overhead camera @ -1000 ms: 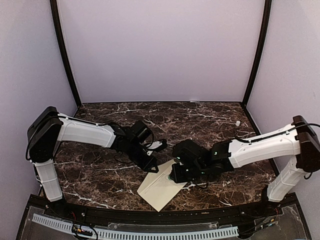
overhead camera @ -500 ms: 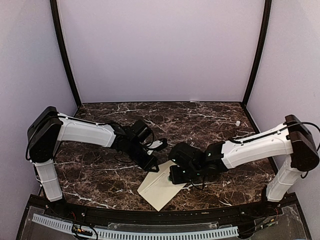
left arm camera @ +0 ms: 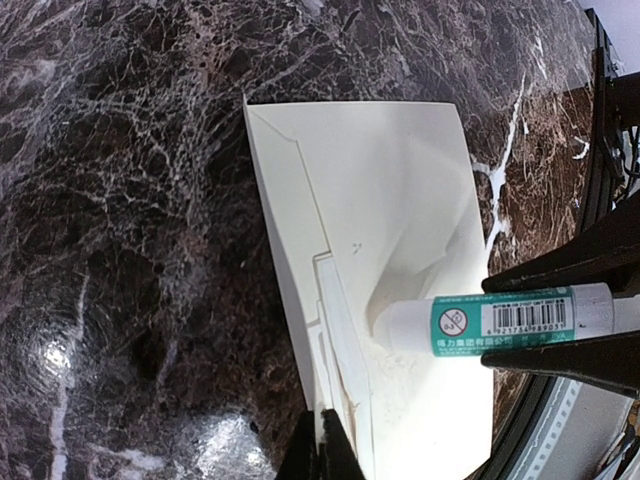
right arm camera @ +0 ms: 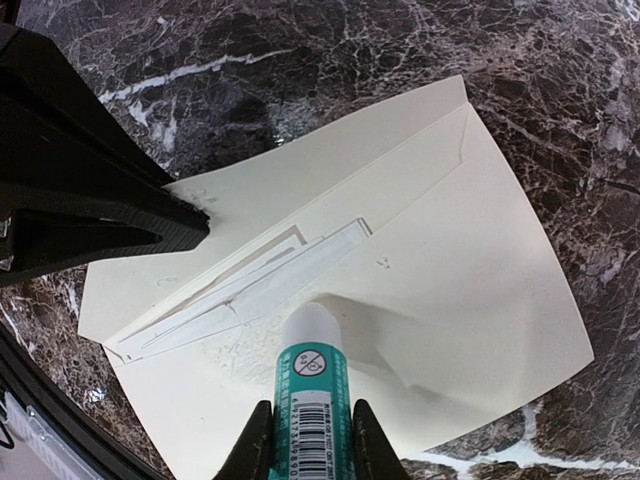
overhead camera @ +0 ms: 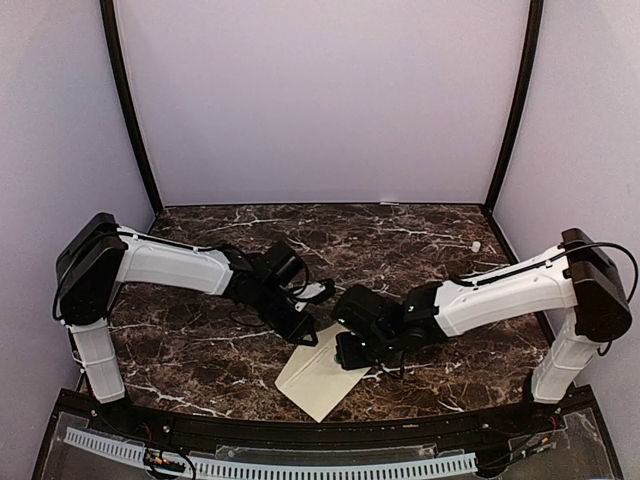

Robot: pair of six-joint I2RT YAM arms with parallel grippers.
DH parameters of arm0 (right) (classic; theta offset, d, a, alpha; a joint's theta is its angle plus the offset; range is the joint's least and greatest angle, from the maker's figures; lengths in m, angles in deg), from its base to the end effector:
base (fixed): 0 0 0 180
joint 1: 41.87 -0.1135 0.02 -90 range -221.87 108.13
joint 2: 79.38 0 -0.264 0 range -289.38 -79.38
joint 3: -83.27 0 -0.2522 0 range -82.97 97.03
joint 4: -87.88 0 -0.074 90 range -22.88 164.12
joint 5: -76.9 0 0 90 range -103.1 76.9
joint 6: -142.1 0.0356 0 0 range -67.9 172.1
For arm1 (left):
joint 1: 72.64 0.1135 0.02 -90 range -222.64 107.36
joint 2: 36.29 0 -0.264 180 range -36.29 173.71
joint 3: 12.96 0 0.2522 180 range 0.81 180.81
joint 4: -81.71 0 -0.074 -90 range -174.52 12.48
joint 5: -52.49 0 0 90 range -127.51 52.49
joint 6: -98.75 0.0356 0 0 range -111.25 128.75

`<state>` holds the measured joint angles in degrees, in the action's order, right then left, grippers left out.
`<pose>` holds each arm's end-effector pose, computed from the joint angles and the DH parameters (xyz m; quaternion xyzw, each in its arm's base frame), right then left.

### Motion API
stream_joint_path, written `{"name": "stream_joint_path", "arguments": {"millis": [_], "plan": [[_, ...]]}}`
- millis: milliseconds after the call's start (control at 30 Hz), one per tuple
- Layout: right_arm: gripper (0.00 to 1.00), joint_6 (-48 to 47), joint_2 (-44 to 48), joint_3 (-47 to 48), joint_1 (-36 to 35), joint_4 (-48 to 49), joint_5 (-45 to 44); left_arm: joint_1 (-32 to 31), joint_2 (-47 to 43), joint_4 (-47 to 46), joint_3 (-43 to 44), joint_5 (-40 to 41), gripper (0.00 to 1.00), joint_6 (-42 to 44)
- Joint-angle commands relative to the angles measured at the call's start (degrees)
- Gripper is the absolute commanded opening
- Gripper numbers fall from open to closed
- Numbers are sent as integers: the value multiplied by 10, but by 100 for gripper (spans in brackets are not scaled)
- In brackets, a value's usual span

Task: Place the letter into the envelope and seal it
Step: Paint the envelope at the center of the board.

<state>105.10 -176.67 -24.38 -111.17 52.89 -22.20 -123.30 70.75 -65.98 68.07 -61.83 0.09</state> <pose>0.1243 0.3131 0.1746 -0.1161 0.9559 0.1895 0.1919 0.2295 -0.3031 0.1647 0.3907 0.8574 -0.3081 0.1316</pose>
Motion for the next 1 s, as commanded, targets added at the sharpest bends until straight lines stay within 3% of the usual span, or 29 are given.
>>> {"name": "stream_joint_path", "arguments": {"millis": [0,967], "plan": [[1,-1,-10,14,-6,-18,16,-3,3,6,9,1,0,4],[0,6,-60,65,-62,-15,76,-4,8,9,10,14,0,-3]]}}
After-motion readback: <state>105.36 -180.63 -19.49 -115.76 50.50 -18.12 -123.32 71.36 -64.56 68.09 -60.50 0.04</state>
